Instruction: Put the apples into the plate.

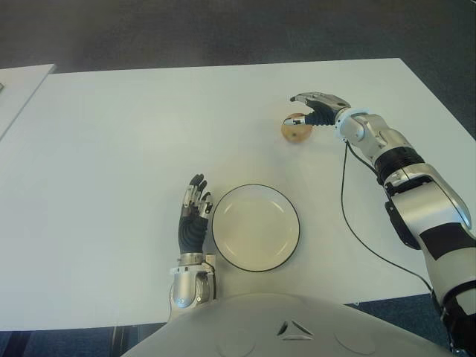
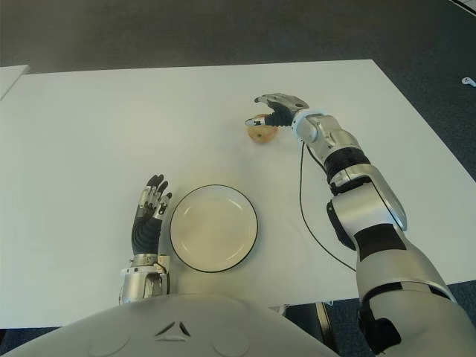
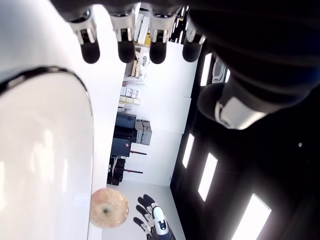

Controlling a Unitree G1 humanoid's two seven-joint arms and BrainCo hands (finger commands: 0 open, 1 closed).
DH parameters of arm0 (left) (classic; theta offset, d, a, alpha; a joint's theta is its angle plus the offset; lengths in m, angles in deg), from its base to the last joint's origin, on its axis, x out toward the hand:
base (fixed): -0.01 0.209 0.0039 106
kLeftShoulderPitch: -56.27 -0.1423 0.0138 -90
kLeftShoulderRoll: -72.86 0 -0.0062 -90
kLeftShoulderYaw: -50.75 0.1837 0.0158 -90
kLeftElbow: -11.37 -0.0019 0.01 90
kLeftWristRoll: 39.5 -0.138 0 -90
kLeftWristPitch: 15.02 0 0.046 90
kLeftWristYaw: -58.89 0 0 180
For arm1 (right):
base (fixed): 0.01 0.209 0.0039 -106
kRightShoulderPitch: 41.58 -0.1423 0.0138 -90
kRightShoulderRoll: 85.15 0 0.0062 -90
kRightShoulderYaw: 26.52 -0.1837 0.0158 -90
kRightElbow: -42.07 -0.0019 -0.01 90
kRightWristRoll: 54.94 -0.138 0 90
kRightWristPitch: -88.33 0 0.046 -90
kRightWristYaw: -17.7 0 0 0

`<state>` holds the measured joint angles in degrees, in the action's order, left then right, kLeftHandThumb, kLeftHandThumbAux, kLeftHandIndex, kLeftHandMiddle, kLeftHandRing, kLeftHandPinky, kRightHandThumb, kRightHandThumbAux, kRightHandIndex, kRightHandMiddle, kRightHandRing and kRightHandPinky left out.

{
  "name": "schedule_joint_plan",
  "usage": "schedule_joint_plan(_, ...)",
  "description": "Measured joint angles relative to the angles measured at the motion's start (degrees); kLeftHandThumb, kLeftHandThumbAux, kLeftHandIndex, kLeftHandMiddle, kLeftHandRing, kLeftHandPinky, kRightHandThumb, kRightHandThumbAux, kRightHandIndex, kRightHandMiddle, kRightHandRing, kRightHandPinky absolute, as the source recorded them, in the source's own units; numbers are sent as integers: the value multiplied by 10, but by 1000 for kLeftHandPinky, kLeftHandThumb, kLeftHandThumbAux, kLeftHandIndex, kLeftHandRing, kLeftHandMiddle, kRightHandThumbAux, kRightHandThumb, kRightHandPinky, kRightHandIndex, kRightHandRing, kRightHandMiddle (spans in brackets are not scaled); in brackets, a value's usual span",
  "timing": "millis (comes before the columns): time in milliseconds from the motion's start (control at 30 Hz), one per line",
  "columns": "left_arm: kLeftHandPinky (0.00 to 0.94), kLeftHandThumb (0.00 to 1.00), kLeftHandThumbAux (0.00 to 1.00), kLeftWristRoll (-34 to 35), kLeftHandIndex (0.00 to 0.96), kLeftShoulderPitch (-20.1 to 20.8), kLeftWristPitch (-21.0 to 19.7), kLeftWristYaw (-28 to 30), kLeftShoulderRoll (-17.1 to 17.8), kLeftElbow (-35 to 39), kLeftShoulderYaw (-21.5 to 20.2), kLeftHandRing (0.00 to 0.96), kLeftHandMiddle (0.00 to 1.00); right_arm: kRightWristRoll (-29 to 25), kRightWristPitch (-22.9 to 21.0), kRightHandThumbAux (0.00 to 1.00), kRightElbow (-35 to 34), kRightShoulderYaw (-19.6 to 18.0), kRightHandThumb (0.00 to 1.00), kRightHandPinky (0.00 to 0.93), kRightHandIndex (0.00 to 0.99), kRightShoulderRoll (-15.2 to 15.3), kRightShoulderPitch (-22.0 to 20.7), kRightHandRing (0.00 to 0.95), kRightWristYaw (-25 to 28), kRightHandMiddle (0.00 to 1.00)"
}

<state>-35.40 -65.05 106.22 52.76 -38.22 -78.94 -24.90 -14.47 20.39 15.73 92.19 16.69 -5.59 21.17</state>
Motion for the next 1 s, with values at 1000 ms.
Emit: schedule_joint_plan(1000, 48, 158, 515, 3, 67, -11, 42, 10, -4, -31, -16, 57, 76, 1, -28, 243, 69, 17, 130, 0, 0, -53, -18, 0, -30, 0)
